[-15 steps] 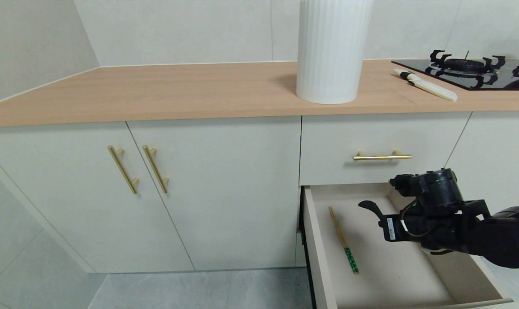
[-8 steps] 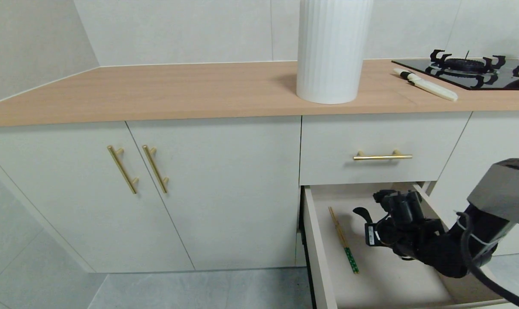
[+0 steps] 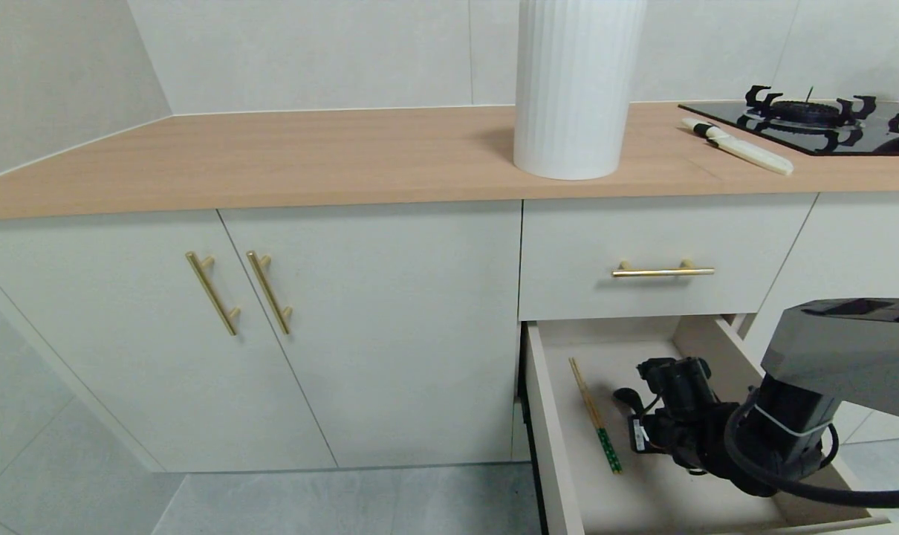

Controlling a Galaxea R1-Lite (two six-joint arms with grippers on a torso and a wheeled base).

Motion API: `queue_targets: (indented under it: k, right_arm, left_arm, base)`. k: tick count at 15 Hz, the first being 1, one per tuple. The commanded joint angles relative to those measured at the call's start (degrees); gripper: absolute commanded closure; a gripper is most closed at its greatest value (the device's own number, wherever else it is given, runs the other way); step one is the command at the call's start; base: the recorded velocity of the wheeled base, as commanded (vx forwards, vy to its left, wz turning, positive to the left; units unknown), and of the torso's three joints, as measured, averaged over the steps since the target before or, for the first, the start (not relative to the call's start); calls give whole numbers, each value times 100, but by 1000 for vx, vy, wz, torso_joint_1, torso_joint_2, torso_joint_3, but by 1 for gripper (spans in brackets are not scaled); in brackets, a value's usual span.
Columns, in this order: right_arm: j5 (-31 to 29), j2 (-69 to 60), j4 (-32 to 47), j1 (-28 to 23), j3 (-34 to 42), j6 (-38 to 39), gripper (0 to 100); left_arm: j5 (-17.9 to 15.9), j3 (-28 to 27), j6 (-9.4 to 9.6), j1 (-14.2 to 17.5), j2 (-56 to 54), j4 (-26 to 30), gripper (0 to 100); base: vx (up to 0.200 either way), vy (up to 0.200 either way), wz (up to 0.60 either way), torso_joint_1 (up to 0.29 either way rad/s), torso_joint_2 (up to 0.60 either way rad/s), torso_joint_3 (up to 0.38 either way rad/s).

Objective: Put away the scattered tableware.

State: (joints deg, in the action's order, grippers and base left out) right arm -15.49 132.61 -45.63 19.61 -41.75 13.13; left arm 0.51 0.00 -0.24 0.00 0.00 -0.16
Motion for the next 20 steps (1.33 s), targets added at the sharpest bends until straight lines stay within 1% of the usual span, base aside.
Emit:
queue_targets:
  k: [1, 10, 11, 17, 20]
  right_arm:
    - [-6, 63, 1, -2, -17, -3, 100]
    - [-24, -16, 1, -10, -8, -12, 100]
    - [-24, -33, 1, -10, 0, -12, 0]
    - [-24, -297, 28, -28, 36, 5, 0]
    - [-24, -649, 45, -28, 97, 5, 0]
  left_arm:
    - [2, 0, -2, 0, 0, -2, 0]
    - [2, 0, -2, 0, 0, -2, 0]
    - [2, 0, -2, 0, 0, -2, 0]
    - [2, 0, -2, 0, 0, -2, 0]
    - [2, 0, -2, 0, 0, -2, 0]
  base:
    - [0, 0, 0, 0, 0, 0]
    - [0, 0, 0, 0, 0, 0]
    - [0, 0, 0, 0, 0, 0]
    - [0, 0, 0, 0, 0, 0]
    - [0, 0, 0, 0, 0, 0]
